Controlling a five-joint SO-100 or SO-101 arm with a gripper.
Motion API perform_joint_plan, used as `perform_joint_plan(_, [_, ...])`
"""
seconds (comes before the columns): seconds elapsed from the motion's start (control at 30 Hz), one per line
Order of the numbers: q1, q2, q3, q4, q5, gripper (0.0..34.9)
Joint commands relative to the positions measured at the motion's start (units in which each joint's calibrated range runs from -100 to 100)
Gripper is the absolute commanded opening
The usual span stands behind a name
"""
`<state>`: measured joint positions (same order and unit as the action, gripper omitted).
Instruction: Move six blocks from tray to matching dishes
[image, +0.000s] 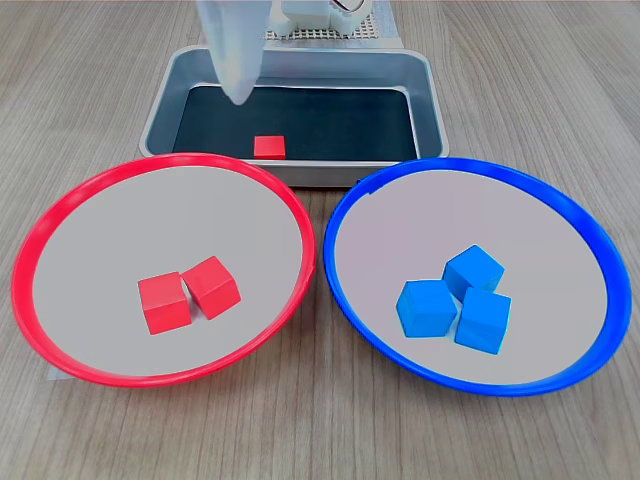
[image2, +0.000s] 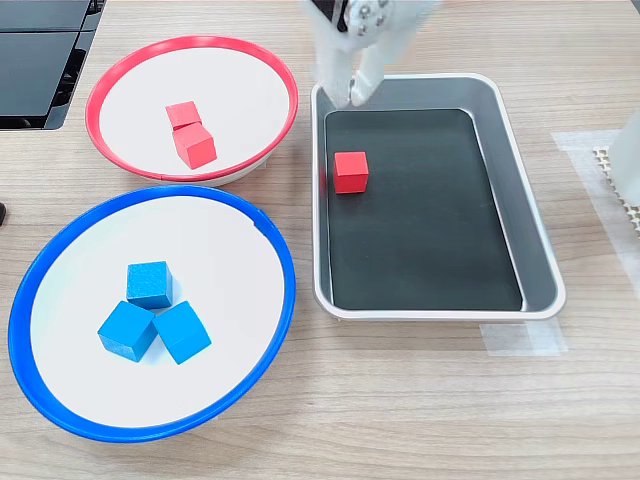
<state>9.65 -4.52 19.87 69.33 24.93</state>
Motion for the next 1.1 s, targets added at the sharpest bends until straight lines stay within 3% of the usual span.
perform_joint_plan(0.0, [-2.2, -3.3, 5.5, -3.8, 1.3, 5.8])
perform_joint_plan(0.03, [-3.0, -2.4, 6.1, -4.1, 1.8, 11.2])
perform_joint_plan(0.2, [-3.1, -0.2, 6.8, -4.4, 3.2, 16.1])
perform_joint_plan(1.07, [-1.0, 7.0, 8.1, -10.9, 3.7, 13.1])
